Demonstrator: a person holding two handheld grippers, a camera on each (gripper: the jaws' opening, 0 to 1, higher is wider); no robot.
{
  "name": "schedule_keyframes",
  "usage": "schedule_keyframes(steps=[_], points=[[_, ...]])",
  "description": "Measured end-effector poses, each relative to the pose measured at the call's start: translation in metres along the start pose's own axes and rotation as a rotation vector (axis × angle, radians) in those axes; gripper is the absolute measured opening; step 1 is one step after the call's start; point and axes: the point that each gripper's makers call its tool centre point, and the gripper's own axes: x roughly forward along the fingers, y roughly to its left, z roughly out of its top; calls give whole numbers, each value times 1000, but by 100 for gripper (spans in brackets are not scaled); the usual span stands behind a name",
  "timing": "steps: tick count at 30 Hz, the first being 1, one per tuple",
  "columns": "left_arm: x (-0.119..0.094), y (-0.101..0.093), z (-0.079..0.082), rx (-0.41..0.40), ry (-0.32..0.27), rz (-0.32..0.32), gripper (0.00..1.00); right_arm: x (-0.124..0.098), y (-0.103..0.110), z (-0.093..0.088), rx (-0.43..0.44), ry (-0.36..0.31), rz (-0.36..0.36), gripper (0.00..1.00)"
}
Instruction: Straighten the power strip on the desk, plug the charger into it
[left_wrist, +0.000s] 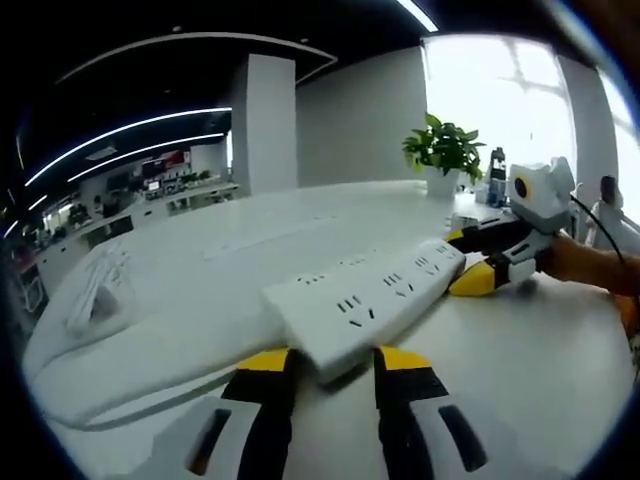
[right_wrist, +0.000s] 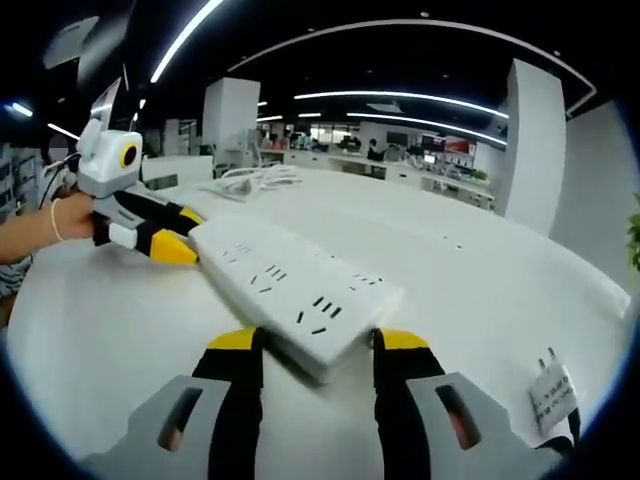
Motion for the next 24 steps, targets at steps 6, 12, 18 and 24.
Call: schedule_keyframes(steps=[6,12,18,24], points=[[0,-1,0,0,1,10,31,1,-1,0,-4,2,3,43],[-1,-1,0,6,6,17,30,3,-3,1,-9,4,10,43],[-2,-1,-1,8,11,20,30,5,-4,2,-15,5,16,42],[-3,-2,-1,10,14,23,30,7,-6,2,-19,3,20,42]])
